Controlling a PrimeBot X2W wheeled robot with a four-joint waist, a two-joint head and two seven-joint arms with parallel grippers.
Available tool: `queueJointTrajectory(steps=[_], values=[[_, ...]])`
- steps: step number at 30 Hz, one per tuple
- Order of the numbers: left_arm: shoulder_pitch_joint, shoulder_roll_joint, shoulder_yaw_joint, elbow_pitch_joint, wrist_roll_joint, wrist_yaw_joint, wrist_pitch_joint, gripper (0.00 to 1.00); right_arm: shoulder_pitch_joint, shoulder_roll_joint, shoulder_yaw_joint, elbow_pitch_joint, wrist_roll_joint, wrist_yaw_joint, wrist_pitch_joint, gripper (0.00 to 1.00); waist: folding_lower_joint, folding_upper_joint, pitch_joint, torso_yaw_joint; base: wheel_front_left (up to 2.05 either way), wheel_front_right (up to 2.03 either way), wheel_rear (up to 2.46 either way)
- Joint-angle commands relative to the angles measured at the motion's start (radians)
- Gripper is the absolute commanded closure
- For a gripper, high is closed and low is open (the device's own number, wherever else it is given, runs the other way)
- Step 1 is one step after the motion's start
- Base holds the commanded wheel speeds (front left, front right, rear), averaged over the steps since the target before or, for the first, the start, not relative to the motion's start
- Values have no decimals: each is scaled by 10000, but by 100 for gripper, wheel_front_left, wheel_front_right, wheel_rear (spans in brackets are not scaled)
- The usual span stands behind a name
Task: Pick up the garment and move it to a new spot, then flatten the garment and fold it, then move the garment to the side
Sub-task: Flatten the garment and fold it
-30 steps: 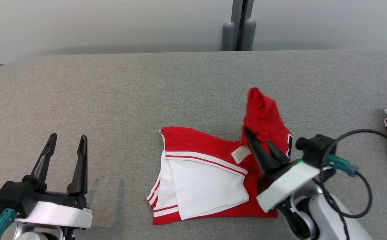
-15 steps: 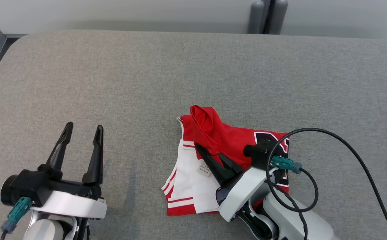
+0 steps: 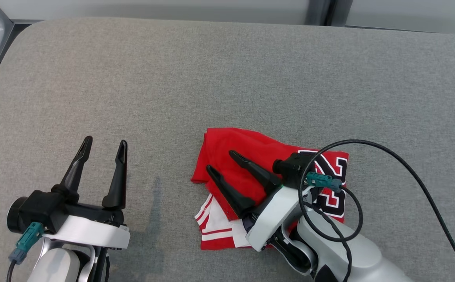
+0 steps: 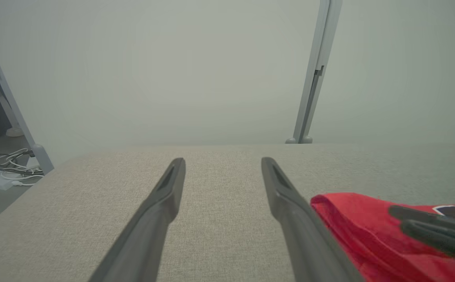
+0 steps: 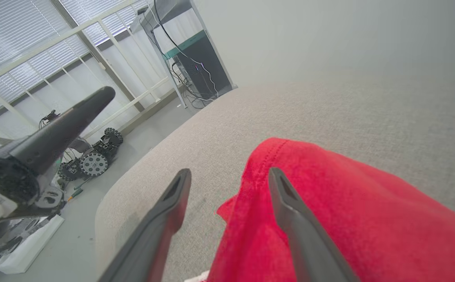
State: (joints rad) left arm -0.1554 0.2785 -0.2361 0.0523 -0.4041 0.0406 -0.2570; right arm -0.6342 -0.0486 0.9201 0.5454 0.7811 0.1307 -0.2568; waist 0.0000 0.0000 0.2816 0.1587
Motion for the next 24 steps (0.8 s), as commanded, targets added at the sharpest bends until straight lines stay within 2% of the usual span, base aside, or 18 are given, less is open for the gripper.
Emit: queueJointTrajectory(steps=[1,4,8,19,24], values=[[-99,39,78,33,92,-47,-46,0,-151,-53,-63,-161,-158,2,-99,0,0,0,-74,-73,0,0,0],[-9,53,147,55,120,-39,-60,0,-40,-62,-629,-662,-557,2,-106,0,0,0,-209,-202,0,0,0],[161,74,243,57,164,7,-60,0,464,-112,-1985,-1266,-1472,2,-84,0,0,0,-421,-367,0,0,0],[702,160,471,-84,155,159,-66,0,2695,-1148,-6037,-2502,-3339,2,-51,0,0,0,-1042,-720,0,0,0],[1004,242,513,-181,107,240,-50,0,3846,-1391,-7623,-3064,-3990,2,227,0,0,0,-1286,-861,0,0,0]])
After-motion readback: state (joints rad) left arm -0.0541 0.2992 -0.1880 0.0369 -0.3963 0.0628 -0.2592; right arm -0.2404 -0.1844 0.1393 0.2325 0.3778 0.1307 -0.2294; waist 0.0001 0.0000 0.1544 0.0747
